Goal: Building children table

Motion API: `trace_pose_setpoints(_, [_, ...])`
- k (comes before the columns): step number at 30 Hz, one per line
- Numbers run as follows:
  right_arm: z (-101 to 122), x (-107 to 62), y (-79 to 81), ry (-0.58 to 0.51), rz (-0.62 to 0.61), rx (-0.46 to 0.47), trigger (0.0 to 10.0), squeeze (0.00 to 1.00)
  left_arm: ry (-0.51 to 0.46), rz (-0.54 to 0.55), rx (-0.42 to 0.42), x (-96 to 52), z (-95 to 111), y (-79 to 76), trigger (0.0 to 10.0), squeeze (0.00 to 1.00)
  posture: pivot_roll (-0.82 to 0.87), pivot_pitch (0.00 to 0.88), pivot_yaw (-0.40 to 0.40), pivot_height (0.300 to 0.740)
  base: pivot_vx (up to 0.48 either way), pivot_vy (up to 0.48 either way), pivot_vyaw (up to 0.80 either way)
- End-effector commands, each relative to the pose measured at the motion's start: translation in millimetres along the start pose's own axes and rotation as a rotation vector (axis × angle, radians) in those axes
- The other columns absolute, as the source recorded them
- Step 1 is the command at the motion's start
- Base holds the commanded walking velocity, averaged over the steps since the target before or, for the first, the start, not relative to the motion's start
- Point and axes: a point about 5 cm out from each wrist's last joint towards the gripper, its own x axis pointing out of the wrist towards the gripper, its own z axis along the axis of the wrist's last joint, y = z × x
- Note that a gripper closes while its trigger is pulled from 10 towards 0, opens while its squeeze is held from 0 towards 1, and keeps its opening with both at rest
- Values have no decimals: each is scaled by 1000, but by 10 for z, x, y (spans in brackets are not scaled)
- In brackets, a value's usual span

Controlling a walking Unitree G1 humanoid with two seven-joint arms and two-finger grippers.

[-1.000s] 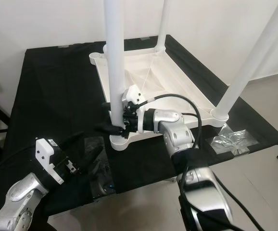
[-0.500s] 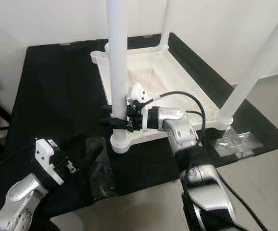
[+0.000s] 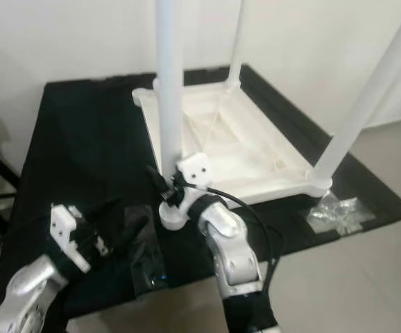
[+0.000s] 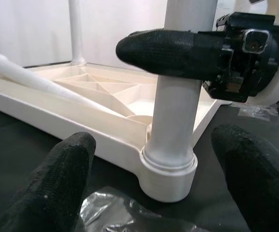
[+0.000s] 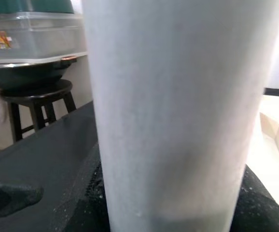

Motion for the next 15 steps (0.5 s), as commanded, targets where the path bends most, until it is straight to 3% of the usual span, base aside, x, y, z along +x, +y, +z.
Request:
trace_pose_setpoints(1, [-402,-58,49,204,29,33,0,0,32,15,-2,-52,-45,52,10000,0,-85,134,0,740,0,0,0])
trace_pose_setpoints(4, [-406,-56,61,209,34,52,0,0,29,29,0,-55,-48,59,10000,0,-77,132,-3,740,0,0,0])
trace_pose_setpoints(5, [-396,-57,78,209,46,55,1725,0,28,37,2,-58,-50,62,10000,0,-76,127,-3,740,0,0,0])
trace_pose_setpoints(6, [-391,-55,73,211,63,80,10000,20,27,40,3,-54,-53,58,10000,0,-69,122,-6,740,0,0,0])
trace_pose_setpoints(7, [-391,-55,73,211,63,80,10000,20,27,40,3,-54,-53,58,10000,0,-69,122,-6,740,0,0,0])
trace_pose_setpoints(8, [-362,-48,71,203,89,103,10000,1000,29,35,2,-50,-56,52,10000,0,-64,120,-5,740,0,0,0])
trace_pose_setpoints(11, [-241,-15,34,162,200,109,10000,1000,32,25,1,-44,-63,40,10000,0,-61,116,0,740,0,0,0])
trace_pose_setpoints(14, [0,-6,-72,101,362,25,10000,1000,34,18,-2,-40,-69,27,10000,0,-46,110,-3,740,0,0,0])
trace_pose_setpoints(15, [0,-6,-72,101,362,25,10000,1000,34,18,-2,-40,-69,27,10000,0,-46,110,-3,740,0,0,0])
